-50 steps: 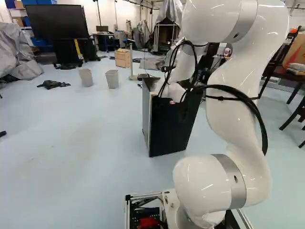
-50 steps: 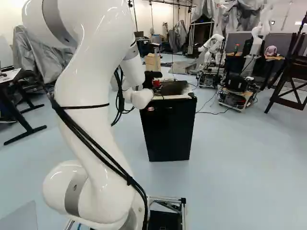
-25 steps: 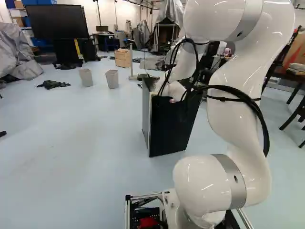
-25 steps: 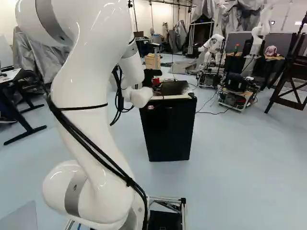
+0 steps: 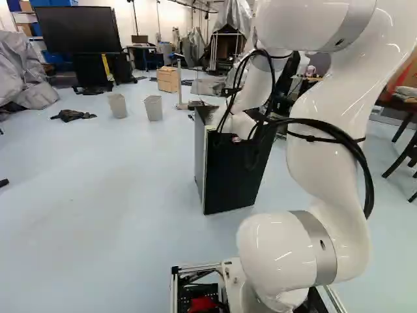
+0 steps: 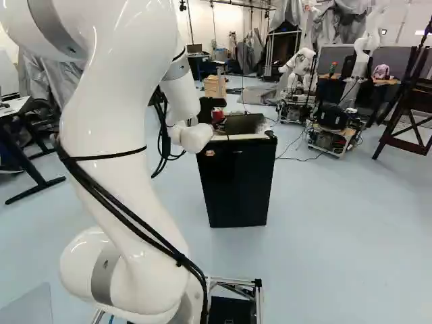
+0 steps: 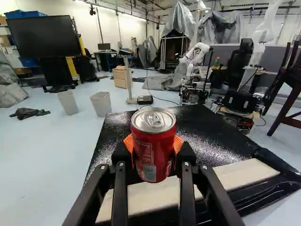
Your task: Grab a drink from the fridge
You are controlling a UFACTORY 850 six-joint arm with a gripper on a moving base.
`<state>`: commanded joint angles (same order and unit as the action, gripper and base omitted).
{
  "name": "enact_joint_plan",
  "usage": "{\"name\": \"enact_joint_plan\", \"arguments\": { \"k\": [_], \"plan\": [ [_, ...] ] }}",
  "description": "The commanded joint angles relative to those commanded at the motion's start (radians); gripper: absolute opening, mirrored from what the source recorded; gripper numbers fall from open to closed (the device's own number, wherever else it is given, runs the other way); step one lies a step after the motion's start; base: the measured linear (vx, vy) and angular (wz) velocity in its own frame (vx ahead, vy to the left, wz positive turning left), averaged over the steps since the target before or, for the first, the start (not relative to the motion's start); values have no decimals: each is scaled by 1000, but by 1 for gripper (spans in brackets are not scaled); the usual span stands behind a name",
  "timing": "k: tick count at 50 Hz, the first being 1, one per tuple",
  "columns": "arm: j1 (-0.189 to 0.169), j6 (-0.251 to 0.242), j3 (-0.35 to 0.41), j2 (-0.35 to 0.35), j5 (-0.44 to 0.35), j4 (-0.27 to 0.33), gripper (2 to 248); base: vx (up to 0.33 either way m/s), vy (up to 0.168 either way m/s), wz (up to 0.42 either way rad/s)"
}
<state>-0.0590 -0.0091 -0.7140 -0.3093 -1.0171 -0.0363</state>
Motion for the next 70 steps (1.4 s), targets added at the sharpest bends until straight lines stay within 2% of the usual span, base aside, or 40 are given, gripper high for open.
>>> {"name": "enact_joint_plan", "arguments": {
  "k": [23,52,70],
  "plan": [
    [12,2,132,124,30,8,99,0,0,0],
    [35,5,368,346,85,21,99,0,0,0],
    [46,7,487,457,112,28,99,0,0,0]
  ]
}}
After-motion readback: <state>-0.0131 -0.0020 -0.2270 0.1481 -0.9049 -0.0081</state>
